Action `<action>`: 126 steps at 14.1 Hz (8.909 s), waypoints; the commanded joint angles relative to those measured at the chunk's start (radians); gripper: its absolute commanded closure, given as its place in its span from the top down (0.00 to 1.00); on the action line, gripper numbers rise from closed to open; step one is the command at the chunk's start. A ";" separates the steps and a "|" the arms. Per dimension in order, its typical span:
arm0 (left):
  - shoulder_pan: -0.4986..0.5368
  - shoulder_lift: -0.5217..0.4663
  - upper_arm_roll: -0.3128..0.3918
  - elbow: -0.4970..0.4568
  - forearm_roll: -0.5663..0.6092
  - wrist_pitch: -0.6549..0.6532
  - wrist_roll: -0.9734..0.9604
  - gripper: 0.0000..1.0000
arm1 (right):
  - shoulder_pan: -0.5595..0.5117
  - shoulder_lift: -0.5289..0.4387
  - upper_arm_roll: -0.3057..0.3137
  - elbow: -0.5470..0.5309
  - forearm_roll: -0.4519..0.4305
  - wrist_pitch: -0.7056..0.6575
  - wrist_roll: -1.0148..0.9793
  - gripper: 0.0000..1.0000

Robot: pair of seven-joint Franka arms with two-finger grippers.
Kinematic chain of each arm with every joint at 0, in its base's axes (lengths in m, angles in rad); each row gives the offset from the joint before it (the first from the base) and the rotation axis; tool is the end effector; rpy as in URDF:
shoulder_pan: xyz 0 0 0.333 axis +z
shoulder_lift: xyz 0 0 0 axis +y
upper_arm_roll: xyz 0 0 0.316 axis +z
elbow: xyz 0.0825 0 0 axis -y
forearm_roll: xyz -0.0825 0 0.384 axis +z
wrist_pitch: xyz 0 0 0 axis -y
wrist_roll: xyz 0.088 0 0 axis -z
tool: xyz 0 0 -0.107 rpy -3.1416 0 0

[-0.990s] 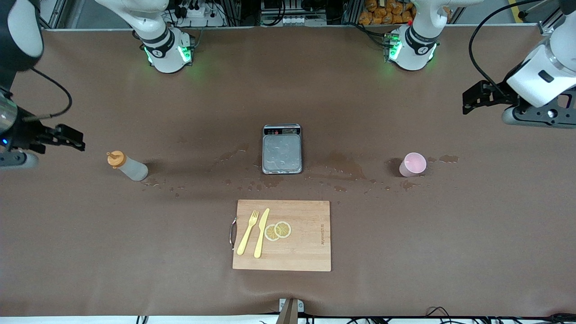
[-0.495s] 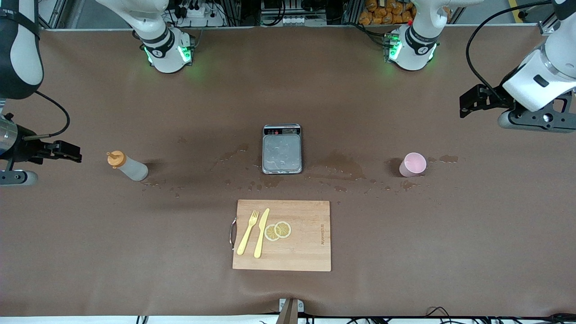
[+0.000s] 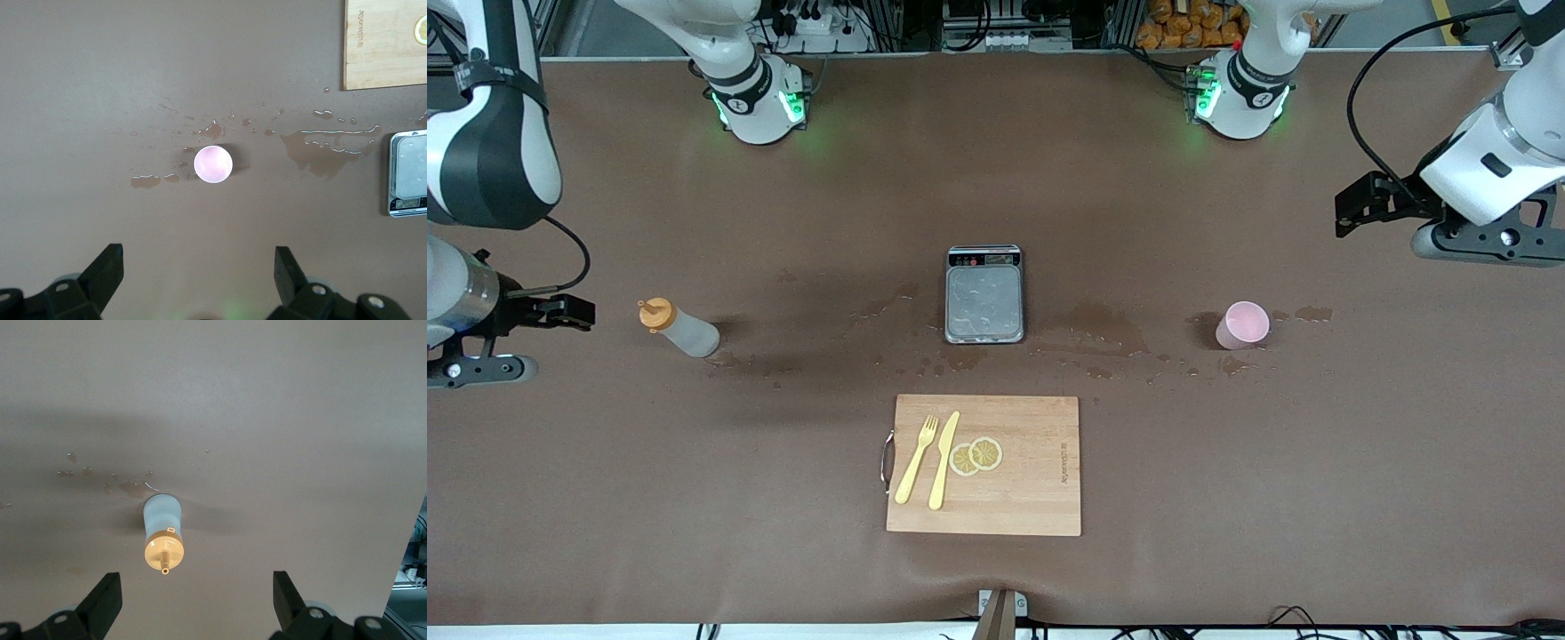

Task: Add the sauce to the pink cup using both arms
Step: 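Grasp the sauce bottle with the right gripper while the left gripper approaches the cup, then close the left gripper on the pink cup while the right gripper holds the bottle, then lift the bottle with the right gripper while the left gripper lifts the cup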

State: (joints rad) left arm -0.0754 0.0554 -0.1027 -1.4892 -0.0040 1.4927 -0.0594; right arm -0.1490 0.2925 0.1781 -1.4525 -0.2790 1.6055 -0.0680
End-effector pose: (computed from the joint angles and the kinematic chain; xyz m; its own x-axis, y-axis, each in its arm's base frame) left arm 0.5551 -0.0986 0.6252 0.9916 -0.1186 -0.0521 -0.1184 -0.9929 0.0066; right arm 0.6354 -0.0241 0.5133 0.9832 0.1040 -0.1501 0.1348 -0.9679 0.2123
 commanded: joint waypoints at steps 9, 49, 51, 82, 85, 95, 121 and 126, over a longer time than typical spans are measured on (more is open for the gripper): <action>0.006 0.043 -0.008 -0.026 -0.017 0.024 -0.014 1.00 | -0.194 0.045 0.003 -0.003 0.173 0.007 0.023 1.00; 0.039 0.222 -0.005 -0.298 0.013 0.392 -0.013 1.00 | -0.593 0.640 0.008 -0.028 1.038 -0.138 0.757 1.00; 0.014 0.247 -0.005 -0.298 0.013 0.403 -0.016 1.00 | -0.587 0.649 0.008 -0.028 1.038 -0.134 0.754 1.00; 0.046 0.408 -0.005 -0.344 0.042 0.629 -0.180 1.00 | -0.486 0.686 0.006 -0.046 1.023 -0.137 0.702 0.67; 0.071 0.356 -0.005 -0.407 0.044 0.624 -0.163 1.00 | -0.485 0.683 0.006 -0.045 1.023 -0.137 0.711 0.61; 0.062 0.290 -0.006 -0.554 0.056 0.604 -0.165 1.00 | -0.431 0.623 0.004 -0.036 1.000 -0.137 0.804 0.50; 0.019 0.311 -0.169 -0.381 0.084 0.505 -0.486 0.00 | -0.340 0.393 0.017 -0.003 0.876 -0.183 1.135 0.42; -0.021 0.340 -0.308 -0.223 0.007 0.423 -0.668 0.00 | -0.327 0.344 0.014 0.009 0.841 -0.211 1.177 0.40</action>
State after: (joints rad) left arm -0.0788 0.3757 -0.3886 -1.7905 0.0316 1.9701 -0.6848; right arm -0.4871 0.6603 0.1941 -1.4451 0.5847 1.4070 1.0758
